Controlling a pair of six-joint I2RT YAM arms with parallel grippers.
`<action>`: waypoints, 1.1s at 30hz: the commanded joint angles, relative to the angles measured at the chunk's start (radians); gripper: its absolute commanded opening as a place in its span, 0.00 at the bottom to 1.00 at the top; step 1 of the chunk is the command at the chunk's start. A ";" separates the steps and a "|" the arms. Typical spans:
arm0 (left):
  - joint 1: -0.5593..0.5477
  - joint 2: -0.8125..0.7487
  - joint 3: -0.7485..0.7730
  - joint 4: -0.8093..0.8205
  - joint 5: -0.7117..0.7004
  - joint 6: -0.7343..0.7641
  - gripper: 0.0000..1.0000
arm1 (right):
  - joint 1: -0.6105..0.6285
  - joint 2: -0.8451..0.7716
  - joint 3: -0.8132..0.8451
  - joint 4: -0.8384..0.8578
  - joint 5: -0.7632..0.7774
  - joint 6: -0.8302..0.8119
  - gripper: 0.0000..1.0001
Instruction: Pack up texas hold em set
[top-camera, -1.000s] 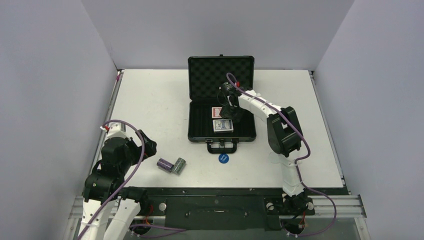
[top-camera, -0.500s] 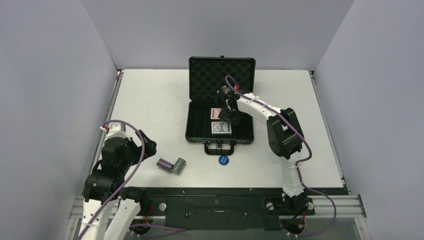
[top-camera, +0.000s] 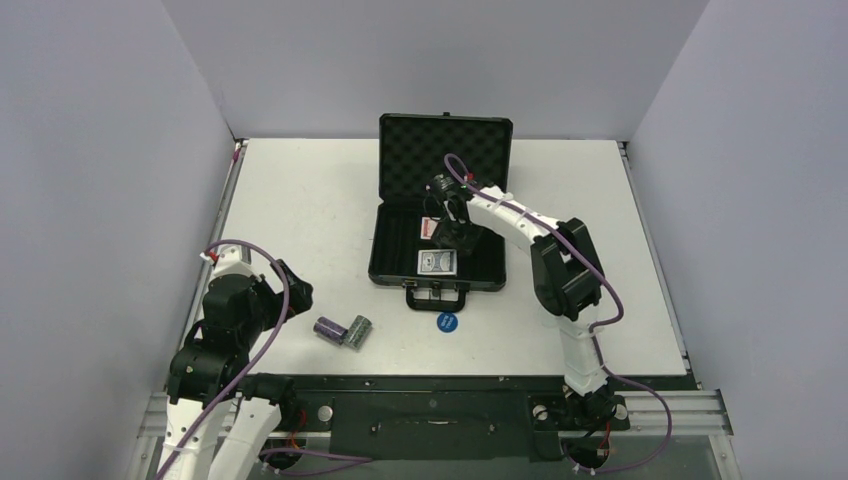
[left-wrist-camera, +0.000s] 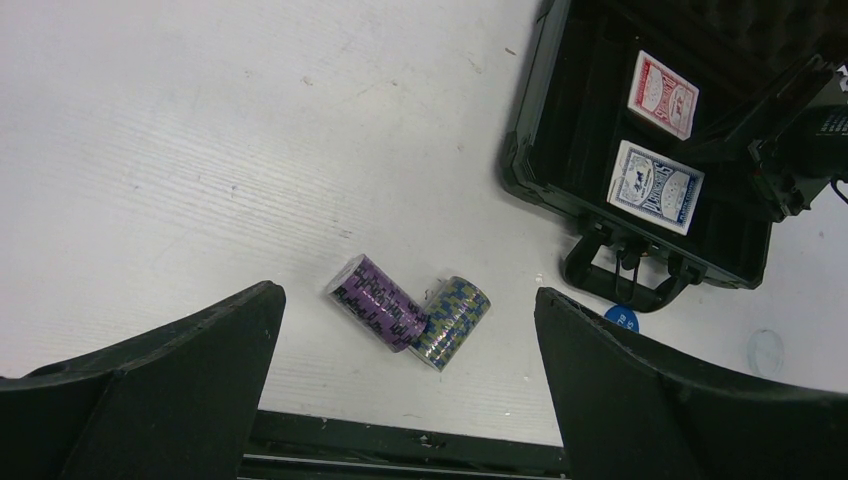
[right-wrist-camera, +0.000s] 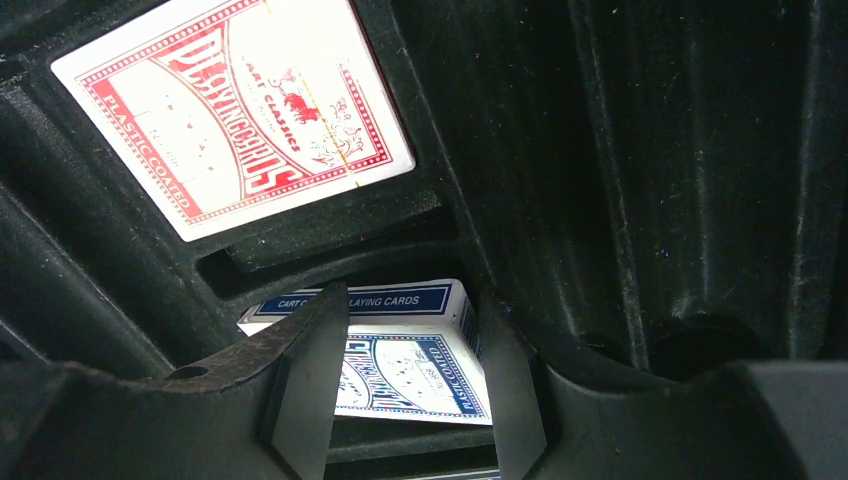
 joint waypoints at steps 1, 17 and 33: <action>0.006 0.003 0.001 0.054 0.008 0.016 0.96 | 0.028 -0.081 -0.027 0.002 -0.056 0.025 0.47; 0.002 0.012 0.002 0.051 0.007 0.014 0.96 | 0.017 -0.123 -0.067 0.032 -0.014 -0.121 0.68; -0.005 0.014 0.001 0.052 0.005 0.013 0.96 | 0.042 -0.234 -0.079 0.000 0.038 -0.301 0.21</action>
